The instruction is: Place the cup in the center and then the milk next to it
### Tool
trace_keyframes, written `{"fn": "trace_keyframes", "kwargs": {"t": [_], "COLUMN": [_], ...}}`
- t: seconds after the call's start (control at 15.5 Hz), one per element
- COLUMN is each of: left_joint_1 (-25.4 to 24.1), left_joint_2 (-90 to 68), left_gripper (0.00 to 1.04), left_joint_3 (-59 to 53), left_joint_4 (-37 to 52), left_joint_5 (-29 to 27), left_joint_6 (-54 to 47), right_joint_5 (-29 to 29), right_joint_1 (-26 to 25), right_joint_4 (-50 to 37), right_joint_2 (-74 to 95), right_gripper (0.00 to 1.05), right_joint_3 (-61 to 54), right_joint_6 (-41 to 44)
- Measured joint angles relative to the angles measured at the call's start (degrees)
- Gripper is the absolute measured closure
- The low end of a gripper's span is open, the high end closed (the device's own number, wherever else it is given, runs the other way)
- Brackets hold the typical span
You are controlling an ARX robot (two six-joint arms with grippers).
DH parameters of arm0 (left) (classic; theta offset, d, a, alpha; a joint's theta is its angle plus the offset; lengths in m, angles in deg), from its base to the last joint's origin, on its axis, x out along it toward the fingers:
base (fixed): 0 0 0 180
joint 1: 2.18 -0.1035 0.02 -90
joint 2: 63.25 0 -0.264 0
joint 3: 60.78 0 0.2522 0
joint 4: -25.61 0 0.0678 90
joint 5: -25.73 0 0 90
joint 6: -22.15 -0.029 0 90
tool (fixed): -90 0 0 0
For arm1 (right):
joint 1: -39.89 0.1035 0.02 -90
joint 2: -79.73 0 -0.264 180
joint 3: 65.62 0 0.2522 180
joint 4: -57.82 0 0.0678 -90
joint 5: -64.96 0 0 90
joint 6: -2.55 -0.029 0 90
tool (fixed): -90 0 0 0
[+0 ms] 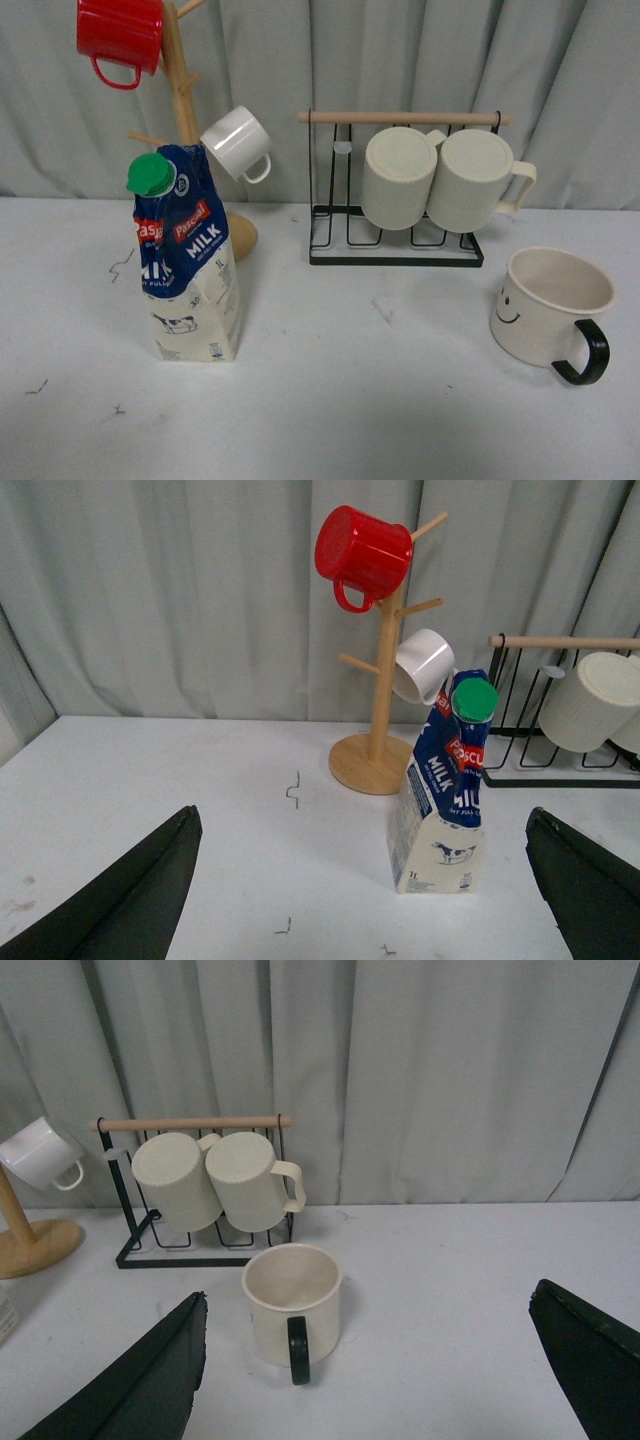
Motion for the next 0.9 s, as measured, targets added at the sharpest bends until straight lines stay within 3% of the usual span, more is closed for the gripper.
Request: {"fn": "trace_keyframes", "kwargs": {"t": [0.9], "left_joint_1": [0.0], "left_joint_2": [0.0], "left_gripper": [0.07], "left_joint_3": [0.0], "left_joint_4": [0.0], "left_joint_5": [0.0], "left_joint_6": [0.0], "right_joint_5": [0.0], "right_joint_1": [0.0], "right_joint_4": [0.0], "right_joint_2": [0.0], "right_gripper": [0.06], "right_joint_3": [0.0], "right_joint_6": [0.0]}}
